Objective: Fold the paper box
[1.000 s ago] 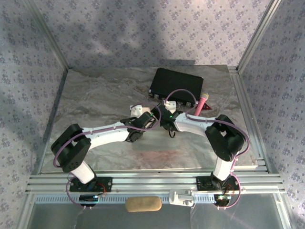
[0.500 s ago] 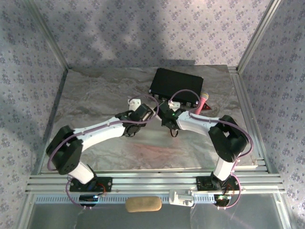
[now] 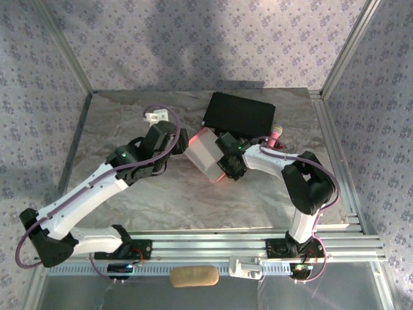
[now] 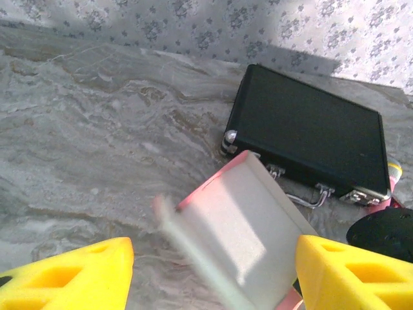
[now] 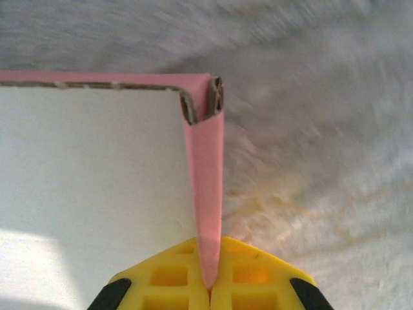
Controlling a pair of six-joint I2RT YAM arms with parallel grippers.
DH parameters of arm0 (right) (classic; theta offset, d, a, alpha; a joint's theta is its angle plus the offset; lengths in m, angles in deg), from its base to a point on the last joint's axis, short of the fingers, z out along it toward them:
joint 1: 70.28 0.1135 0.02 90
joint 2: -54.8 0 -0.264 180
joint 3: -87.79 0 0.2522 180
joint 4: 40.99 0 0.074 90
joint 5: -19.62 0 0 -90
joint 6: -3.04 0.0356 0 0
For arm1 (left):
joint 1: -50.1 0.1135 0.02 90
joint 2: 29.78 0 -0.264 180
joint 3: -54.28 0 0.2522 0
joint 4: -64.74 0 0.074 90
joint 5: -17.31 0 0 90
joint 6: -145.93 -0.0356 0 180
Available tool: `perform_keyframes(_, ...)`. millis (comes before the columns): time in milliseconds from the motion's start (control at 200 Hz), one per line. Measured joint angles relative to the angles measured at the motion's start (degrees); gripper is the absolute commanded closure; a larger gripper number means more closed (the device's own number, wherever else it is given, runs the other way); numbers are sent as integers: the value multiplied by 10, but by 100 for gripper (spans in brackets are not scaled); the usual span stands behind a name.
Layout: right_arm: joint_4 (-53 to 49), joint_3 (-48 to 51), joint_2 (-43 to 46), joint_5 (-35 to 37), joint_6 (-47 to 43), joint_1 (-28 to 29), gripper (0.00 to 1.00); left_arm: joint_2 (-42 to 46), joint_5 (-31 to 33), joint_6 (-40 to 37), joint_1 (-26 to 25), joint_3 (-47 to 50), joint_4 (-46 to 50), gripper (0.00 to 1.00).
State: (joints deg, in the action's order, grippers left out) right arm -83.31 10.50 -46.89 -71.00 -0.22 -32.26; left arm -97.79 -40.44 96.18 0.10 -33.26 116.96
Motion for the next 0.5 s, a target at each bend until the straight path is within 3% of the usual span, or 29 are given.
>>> perform_keyframes(205,-36,-24,-19,-97,198,31,100,17,-10,17,-7,5,45,37)
perform_keyframes(340,-54,-53,-36,-132,269,60,100,36,-17,29,-16,27,65,38)
perform_keyframes(500,-64,-85,-66,-150,303,69,72,52,-32,38,-26,52,83,39)
